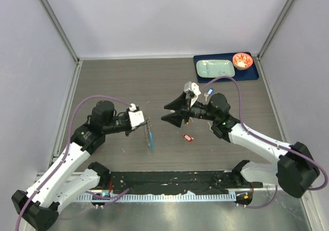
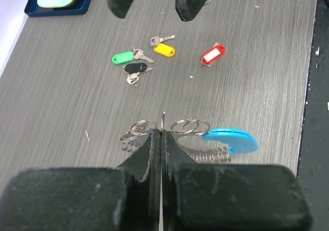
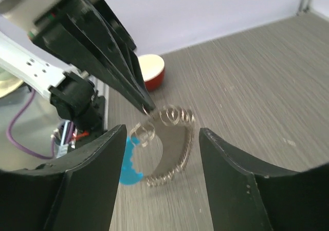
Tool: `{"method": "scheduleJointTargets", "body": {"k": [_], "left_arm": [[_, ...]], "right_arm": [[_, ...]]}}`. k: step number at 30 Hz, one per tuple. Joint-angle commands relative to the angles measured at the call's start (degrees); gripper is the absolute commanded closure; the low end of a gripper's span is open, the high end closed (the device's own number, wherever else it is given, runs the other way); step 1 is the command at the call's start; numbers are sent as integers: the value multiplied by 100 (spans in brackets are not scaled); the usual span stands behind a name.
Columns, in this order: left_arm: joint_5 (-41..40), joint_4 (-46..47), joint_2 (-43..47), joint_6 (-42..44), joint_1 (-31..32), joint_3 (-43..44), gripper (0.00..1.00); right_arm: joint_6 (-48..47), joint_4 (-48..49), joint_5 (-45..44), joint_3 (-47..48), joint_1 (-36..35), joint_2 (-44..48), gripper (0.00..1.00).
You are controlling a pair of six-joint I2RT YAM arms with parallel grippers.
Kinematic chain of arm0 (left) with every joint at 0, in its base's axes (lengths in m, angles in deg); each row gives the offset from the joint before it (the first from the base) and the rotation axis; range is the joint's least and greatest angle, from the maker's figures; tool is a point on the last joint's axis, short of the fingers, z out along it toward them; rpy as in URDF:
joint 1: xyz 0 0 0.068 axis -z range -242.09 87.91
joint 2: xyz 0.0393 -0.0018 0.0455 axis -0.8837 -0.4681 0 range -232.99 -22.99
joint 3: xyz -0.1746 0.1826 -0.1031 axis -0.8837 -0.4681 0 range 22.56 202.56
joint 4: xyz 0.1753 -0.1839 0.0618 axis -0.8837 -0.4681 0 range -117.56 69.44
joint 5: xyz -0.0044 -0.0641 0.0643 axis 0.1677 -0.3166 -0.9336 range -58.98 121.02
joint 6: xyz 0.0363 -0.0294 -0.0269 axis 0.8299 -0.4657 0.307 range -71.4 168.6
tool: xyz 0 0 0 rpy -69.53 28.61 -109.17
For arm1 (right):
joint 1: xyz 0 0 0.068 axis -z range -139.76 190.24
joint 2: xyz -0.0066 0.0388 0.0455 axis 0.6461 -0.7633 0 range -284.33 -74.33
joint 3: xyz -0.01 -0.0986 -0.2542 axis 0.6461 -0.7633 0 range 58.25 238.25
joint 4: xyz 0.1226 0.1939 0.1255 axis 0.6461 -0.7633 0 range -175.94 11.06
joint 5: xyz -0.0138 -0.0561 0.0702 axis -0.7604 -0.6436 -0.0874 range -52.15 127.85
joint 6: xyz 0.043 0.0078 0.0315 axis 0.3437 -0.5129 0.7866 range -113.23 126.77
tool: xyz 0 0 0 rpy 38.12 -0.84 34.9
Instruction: Put the keys on the keyring
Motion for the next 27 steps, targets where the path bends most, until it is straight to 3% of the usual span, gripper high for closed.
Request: {"method": "scheduleJointTargets", "body": {"k": [1, 9, 17, 27], "left_arm": [[-499, -32, 216, 517, 308, -58, 100], [-868, 64, 410, 588, 696, -313, 100], [-1017, 512, 515, 342, 723, -559, 100], [-1133, 1172, 665, -1020, 723, -771, 100]], "right_arm": [[-512, -1056, -898, -569, -32, 598, 34], [-925, -1278, -1707, -1080, -129, 1083, 34], [-566, -1910, -2445, -1019, -129, 1012, 33], [-443, -3315, -3087, -738, -120, 1153, 33]]}}
